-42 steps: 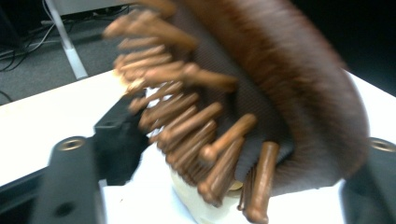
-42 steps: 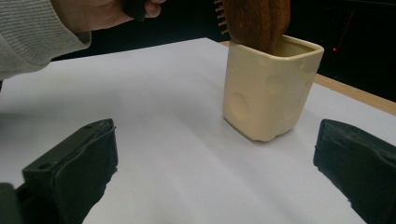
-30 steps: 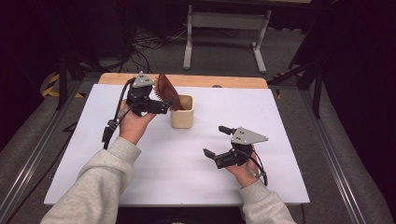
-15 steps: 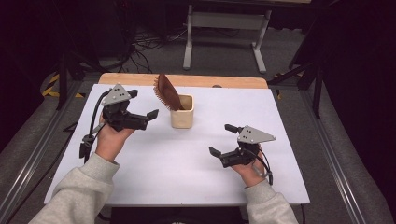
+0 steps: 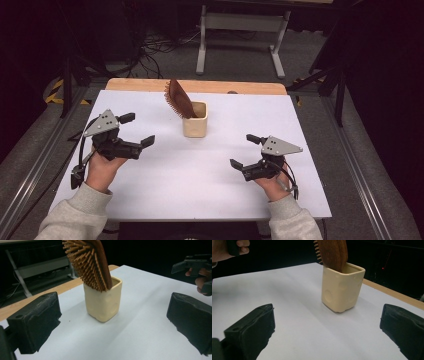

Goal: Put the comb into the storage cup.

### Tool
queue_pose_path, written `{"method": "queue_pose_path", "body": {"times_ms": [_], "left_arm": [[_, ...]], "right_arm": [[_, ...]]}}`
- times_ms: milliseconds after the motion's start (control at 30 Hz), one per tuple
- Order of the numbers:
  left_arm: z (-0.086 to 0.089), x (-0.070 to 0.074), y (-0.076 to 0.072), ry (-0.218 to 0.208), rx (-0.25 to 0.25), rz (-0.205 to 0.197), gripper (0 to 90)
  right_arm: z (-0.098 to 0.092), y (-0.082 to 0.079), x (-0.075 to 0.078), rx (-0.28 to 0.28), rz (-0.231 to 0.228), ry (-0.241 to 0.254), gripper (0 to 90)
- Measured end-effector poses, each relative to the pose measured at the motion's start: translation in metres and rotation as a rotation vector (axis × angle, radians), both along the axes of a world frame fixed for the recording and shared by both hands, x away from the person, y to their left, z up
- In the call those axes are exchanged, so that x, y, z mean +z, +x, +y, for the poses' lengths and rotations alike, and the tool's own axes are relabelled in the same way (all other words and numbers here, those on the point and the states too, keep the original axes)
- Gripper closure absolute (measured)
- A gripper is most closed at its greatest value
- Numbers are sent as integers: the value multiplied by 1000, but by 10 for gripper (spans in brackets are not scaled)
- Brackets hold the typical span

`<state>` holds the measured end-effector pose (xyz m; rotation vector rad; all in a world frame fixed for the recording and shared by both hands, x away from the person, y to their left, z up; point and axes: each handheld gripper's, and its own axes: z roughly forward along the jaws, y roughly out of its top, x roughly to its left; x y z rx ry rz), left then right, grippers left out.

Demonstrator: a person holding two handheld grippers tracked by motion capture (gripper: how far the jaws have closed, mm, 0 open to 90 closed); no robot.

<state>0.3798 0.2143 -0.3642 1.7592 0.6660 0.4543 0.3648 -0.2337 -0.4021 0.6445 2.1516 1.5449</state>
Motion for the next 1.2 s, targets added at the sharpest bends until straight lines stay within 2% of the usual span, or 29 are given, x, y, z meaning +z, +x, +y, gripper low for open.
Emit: {"method": "queue_pose_path", "body": {"times_ms": [300,500,800,933,1200], "left_arm": [[18,-28,-13,-40,2,15,1],[25,-47,-19,-35,10,32,2],[36,-75,-25,-66,26,52,2],[39,-86,-29,-55,31,56,2],[41,-100,-33,-17,47,53,2]], "right_arm": [[-6,-5,-6,2,2,-8,5],[-11,-8,-12,-1,10,-3,5],[-18,-11,-24,-7,27,-7,5],[-21,-13,-29,-10,28,-7,5],[-26,-16,-37,-11,32,-3,5]]}}
